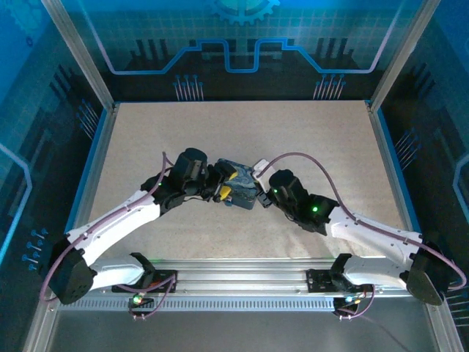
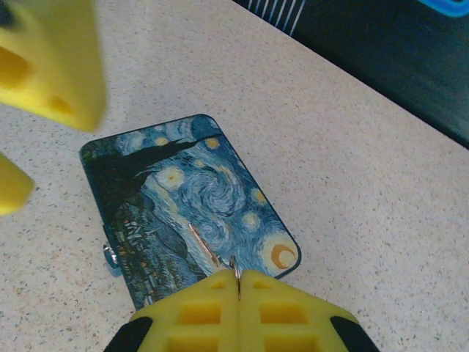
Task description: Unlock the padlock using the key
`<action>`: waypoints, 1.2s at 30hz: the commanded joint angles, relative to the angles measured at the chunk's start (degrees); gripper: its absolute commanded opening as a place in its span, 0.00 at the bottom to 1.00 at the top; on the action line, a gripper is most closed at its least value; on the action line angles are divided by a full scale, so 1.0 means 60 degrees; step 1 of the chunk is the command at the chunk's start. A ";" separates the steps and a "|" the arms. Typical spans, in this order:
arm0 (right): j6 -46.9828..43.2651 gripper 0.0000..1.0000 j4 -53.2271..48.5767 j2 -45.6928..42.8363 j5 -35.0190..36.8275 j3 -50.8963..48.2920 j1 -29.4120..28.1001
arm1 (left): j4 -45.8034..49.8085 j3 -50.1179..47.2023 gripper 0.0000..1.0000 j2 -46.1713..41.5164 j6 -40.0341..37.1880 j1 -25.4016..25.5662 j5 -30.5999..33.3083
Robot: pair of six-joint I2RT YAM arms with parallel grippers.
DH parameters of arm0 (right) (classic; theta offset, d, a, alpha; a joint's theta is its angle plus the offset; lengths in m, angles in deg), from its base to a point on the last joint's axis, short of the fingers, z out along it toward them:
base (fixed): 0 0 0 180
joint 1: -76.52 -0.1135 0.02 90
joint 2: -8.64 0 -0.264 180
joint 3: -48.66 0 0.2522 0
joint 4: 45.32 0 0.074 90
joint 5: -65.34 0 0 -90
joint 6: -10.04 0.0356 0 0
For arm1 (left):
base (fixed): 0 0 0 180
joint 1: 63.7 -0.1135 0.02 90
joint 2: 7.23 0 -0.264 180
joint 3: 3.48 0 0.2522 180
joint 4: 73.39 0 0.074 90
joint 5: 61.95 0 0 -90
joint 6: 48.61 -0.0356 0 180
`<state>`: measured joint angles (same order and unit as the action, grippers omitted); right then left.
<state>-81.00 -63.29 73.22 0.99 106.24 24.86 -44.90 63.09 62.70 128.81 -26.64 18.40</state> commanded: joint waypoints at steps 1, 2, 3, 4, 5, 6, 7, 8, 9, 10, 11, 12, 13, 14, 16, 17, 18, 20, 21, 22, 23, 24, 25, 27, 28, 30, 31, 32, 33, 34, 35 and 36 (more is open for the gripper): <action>-0.0559 0.00 0.0578 0.0119 0.0461 -0.0084 -0.0340 | 0.0062 0.0285 0.57 0.0183 0.0584 0.0149 0.0136; -0.0627 0.00 0.0637 0.0166 0.0477 -0.0079 -0.0441 | 0.0000 0.0265 0.56 0.0222 0.0662 0.0165 0.0129; -0.0693 0.00 0.0668 0.0226 0.0506 -0.0059 -0.0531 | -0.0007 0.0258 0.56 0.0249 0.0729 0.0175 0.0136; -0.0755 0.00 0.0686 0.0313 0.0557 -0.0015 -0.0626 | -0.0007 0.0250 0.56 0.0268 0.0763 0.0198 0.0129; -0.0793 0.00 0.0698 0.0370 0.0589 0.0027 -0.0686 | 0.0006 0.0251 0.55 0.0295 0.0785 0.0209 0.0143; -0.0820 0.00 0.0712 0.0438 0.0622 0.0051 -0.0751 | 0.0021 0.0233 0.55 0.0305 0.0818 0.0196 0.0157; -0.0814 0.00 0.0728 0.0483 0.0622 0.0065 -0.0814 | -0.0001 0.0208 0.55 0.0313 0.0842 0.0207 0.0173; -0.0808 0.00 0.0770 0.0513 0.0600 0.0064 -0.0849 | -0.0007 0.0193 0.54 0.0313 0.0874 0.0217 0.0187; -0.0808 0.00 0.0830 0.0537 0.0570 0.0048 -0.0892 | -0.0022 0.0167 0.54 0.0313 0.0909 0.0217 0.0209; -0.0808 0.00 0.0860 0.0560 0.0559 0.0051 -0.0949 | -0.0047 0.0145 0.52 0.0313 0.0934 0.0223 0.0224; -0.0794 0.00 0.0874 0.0586 0.0559 0.0065 -0.0990 | -0.0064 0.0122 0.51 0.0327 0.0968 0.0221 0.0217; -0.0766 0.00 0.0890 0.0610 0.0565 0.0087 -0.1033 | -0.0091 0.0108 0.49 0.0338 0.0999 0.0220 0.0229; -0.0739 0.00 0.0906 0.0633 0.0549 0.0088 -0.1090 | -0.0123 0.0089 0.47 0.0356 0.1004 0.0223 0.0218; -0.0735 0.00 0.0932 0.0645 0.0532 0.0099 -0.1136 | -0.0124 0.0074 0.46 0.0367 0.1034 0.0227 0.0224; -0.0696 0.00 0.0965 0.0702 0.0555 0.0123 -0.1228 | -0.0157 0.0070 0.45 0.0400 0.1054 0.0252 0.0217; -0.0671 0.00 0.0965 0.0718 0.0561 0.0132 -0.1259 | -0.0175 0.0064 0.45 0.0413 0.1060 0.0264 0.0220; -0.0648 0.00 0.0978 0.0737 0.0534 0.0140 -0.1299 | -0.0168 0.0059 0.45 0.0419 0.1071 0.0273 0.0217; -0.0614 0.00 0.1027 0.0767 0.0540 0.0173 -0.1361 | -0.0194 0.0053 0.42 0.0431 0.1057 0.0272 0.0223; -0.0615 0.00 0.1064 0.0794 0.0534 0.0185 -0.1394 | -0.0198 0.0038 0.40 0.0430 0.1065 0.0293 0.0220; -0.0603 0.00 0.1080 0.0812 0.0559 0.0219 -0.1423 | -0.0225 0.0012 0.38 0.0430 0.1072 0.0289 0.0217; -0.0589 0.00 0.1103 0.0827 0.0563 0.0228 -0.1447 | -0.0212 -0.0011 0.36 0.0430 0.1077 0.0293 0.0220; -0.0596 0.00 0.1119 0.0846 0.0564 0.0250 -0.1468 | -0.0213 -0.0039 0.34 0.0434 0.1082 0.0288 0.0217; -0.0589 0.00 0.1133 0.0852 0.0576 0.0271 -0.1487 | -0.0213 -0.0056 0.34 0.0430 0.1102 0.0291 0.0217; -0.0575 0.00 0.1163 0.0862 0.0607 0.0293 -0.1498 | -0.0208 -0.0079 0.33 0.0430 0.1116 0.0290 0.0203; -0.0578 0.00 0.1183 0.0864 0.0636 0.0313 -0.1512 | -0.0213 -0.0083 0.33 0.0437 0.1125 0.0306 0.0203; -0.0570 0.00 0.1212 0.0859 0.0673 0.0318 -0.1526 | -0.0198 -0.0101 0.33 0.0430 0.1121 0.0302 0.0217; -0.0560 0.00 0.1214 0.0848 0.0665 0.0326 -0.1527 | -0.0187 -0.0102 0.33 0.0431 0.1123 0.0313 0.0225; -0.0559 0.00 0.1214 0.0853 0.0662 0.0330 -0.1527 | -0.0183 -0.0111 0.33 0.0430 0.1136 0.0309 0.0225; -0.0559 0.00 0.1214 0.0844 0.0668 0.0337 -0.1531 | -0.0183 -0.0108 0.33 0.0430 0.1132 0.0314 0.0217; -0.0559 0.00 0.1211 0.0838 0.0665 0.0337 -0.1541 | -0.0183 -0.0127 0.32 0.0430 0.1134 0.0318 0.0217; -0.0559 0.00 0.1214 0.0828 0.0682 0.0330 -0.1542 | -0.0183 -0.0143 0.31 0.0430 0.1151 0.0324 0.0217; -0.0559 0.00 0.1214 0.0811 0.0675 0.0330 -0.1542 | -0.0197 -0.0158 0.28 0.0430 0.1174 0.0322 0.0220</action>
<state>-84.93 -57.76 78.16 3.87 106.39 16.51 -45.47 62.98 64.85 134.62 -25.26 19.29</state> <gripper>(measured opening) 0.062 0.292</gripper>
